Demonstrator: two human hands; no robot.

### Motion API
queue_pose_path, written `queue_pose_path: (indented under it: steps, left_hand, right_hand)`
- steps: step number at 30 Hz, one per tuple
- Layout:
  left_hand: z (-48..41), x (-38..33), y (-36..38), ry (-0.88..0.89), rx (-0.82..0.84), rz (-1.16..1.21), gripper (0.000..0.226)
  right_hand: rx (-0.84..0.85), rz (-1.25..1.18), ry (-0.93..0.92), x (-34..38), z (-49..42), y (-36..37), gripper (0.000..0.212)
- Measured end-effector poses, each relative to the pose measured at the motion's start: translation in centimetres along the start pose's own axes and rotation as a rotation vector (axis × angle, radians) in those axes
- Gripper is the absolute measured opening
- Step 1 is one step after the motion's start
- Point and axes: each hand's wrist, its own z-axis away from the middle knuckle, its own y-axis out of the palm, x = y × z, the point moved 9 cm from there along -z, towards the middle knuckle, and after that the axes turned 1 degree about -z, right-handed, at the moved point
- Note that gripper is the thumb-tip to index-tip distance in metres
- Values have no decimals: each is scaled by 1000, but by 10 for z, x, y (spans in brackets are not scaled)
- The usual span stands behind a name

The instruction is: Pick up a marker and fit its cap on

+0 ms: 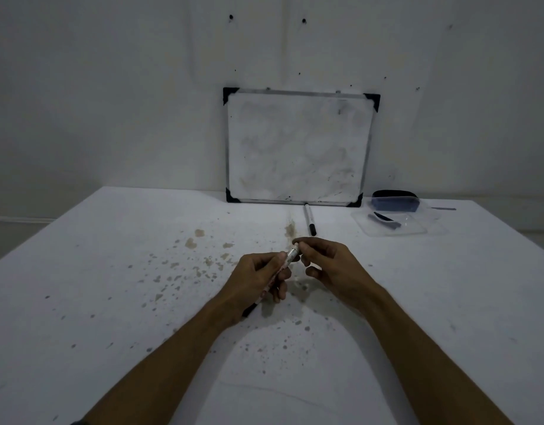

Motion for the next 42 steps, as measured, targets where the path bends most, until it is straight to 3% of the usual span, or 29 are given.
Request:
queue_pose_path:
  steps: [11,15,17,19,22,25,32,35,38,42]
  left_hand:
    - [3,-1,2,4,-32,-124,29]
    - [-5,-2,0,-51,-153,-50,34]
    - [-16,-7,-1,-74,-191,122,31]
    - [-32,-20,-3,-64,-212,128,29]
    - [-56,-40,-5,-47,-267,-129,33]
    - [-79,-44,3,-47,-253,-308,36]
    - [-112,-18,19,-96,-139,-326,29]
    - [-115,-9,3,-31,-150,-749,49]
    - [-114,5,-23,114,-182,-1149,51]
    - [-119,31,-36,108,-101,-1350,56]
  right_hand:
    - [-8,294,-13,10,7,-9,18]
    - [-195,332,-164,28,9,-9,15]
    - [-315,287,-194,36,8,-13,23]
    - [-344,304,-161,36,7,-16,32]
    - [-311,375,-53,27,8,-21,44]
    - [-404,385,9,20,10,-38,44]
    - [-406,476,115,3,8,-63,33]
    - [-479,566,173,0,-1,-85,26]
    - [-550,665,210,7,-25,-105,29]
    - [-587,717,283,7,-69,-113,30]
